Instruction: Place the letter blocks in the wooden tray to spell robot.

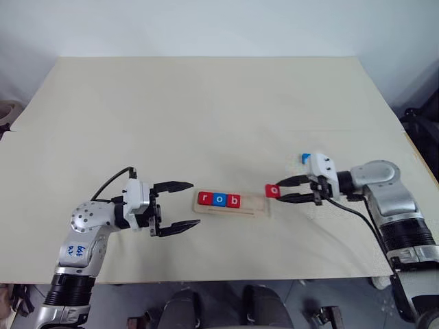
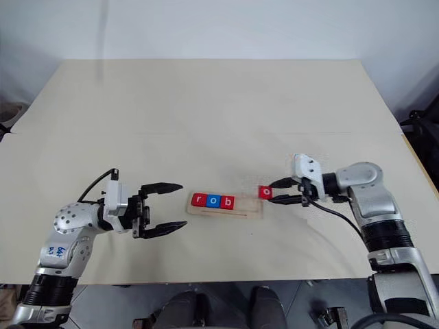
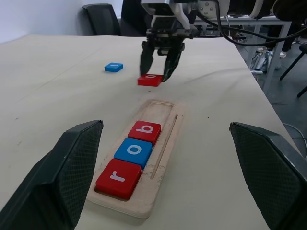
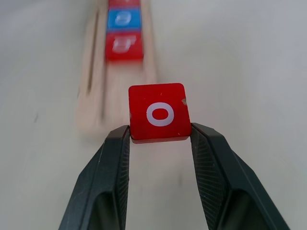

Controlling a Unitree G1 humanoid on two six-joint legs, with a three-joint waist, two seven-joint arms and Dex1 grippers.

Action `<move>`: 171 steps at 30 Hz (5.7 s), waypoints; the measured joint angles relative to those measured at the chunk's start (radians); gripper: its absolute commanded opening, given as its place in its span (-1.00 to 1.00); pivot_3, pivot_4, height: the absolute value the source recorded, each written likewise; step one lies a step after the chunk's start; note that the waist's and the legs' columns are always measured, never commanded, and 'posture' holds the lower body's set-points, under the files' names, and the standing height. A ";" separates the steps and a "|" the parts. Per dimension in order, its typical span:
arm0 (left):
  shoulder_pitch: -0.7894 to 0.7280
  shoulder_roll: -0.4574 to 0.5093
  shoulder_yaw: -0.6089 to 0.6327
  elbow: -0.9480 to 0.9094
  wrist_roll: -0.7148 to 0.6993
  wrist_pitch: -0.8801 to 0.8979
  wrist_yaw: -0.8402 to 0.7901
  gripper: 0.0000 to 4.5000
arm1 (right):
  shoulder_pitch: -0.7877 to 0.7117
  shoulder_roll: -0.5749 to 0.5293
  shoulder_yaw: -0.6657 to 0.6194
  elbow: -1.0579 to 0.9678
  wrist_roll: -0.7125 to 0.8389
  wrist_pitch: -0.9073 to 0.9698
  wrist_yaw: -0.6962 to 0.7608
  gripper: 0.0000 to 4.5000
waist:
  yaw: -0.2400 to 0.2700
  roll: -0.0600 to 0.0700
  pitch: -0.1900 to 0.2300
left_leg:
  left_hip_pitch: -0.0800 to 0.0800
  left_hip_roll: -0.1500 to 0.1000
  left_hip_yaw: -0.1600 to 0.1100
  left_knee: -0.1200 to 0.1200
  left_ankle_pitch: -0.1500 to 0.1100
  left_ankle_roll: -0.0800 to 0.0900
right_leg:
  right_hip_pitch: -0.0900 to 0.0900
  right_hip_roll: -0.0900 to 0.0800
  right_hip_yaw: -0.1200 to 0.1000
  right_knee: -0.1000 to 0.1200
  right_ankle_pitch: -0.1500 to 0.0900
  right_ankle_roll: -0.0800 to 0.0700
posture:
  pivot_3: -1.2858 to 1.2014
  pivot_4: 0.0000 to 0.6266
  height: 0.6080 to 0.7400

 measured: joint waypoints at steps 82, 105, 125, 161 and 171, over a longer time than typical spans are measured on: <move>0.028 -0.016 0.003 0.002 0.000 0.002 0.021 1.00 | 0.196 -0.003 0.035 -0.318 0.069 0.221 -0.232 -0.98 | 0.005 0.000 0.000 | -0.001 -0.001 0.000 0.000 0.000 0.000 | 0.000 0.000 -0.001 -0.001 0.000 0.000 | 0.03 -0.52 1.00; -0.108 -0.046 -0.027 0.162 0.005 -0.004 -0.040 1.00 | 0.856 0.238 -0.485 -0.571 0.161 -0.081 -0.636 0.99 | 0.021 0.000 0.000 | 0.000 -0.001 0.002 -0.001 0.000 0.000 | 0.000 0.001 0.001 0.000 0.000 0.000 | 0.03 -0.52 1.00; -0.071 -0.062 -0.026 0.139 0.008 -0.024 -0.010 1.00 | 0.159 0.240 -0.324 -0.179 0.074 0.406 -1.019 0.99 | 0.003 0.000 0.000 | -0.001 -0.001 0.002 -0.001 0.000 0.000 | -0.001 0.000 0.000 0.000 0.000 -0.001 | 0.03 -0.52 1.00; -0.021 -0.053 -0.026 0.062 -0.014 0.016 -0.001 1.00 | 0.604 0.469 -0.357 -0.984 0.219 0.901 -1.251 -0.35 | 0.000 0.001 -0.001 | -0.002 -0.001 0.000 -0.003 0.000 0.000 | -0.002 0.000 0.001 0.000 0.000 -0.001 | 0.03 -0.52 1.00; -0.022 -0.029 -0.019 0.058 -0.015 0.023 -0.021 1.00 | 0.608 0.400 -0.382 -0.980 0.293 0.917 -1.173 0.99 | 0.001 0.001 -0.001 | -0.002 -0.001 -0.001 -0.003 0.000 0.001 | -0.002 0.000 0.001 -0.001 0.000 -0.001 | 0.03 -0.52 1.00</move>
